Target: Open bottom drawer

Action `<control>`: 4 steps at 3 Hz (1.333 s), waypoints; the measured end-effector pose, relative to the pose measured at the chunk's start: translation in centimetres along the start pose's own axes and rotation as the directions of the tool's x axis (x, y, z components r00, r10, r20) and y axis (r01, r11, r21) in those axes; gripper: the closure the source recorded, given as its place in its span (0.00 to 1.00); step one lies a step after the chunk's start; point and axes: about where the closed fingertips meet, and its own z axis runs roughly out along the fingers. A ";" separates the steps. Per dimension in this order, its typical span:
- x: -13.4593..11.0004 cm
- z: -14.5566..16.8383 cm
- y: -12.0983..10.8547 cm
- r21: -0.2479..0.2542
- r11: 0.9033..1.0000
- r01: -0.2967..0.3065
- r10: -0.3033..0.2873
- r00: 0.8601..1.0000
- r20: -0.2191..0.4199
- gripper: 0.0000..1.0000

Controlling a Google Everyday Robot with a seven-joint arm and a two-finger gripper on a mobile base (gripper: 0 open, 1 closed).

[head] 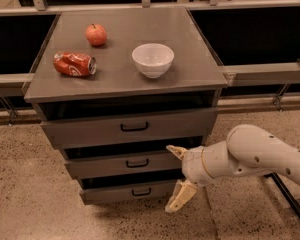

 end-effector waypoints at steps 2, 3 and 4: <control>8.0 4.2 -0.3 0.018 0.997 0.076 -0.068 0.957 -0.281 0.00; 7.9 4.1 -0.3 0.021 0.997 0.079 -0.070 0.957 -0.282 0.00; 8.9 6.1 -0.6 -0.028 0.995 0.095 -0.099 0.961 -0.257 0.00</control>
Offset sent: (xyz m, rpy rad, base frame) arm -0.0019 -0.0605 -0.0639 -0.3349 -0.0608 -0.0522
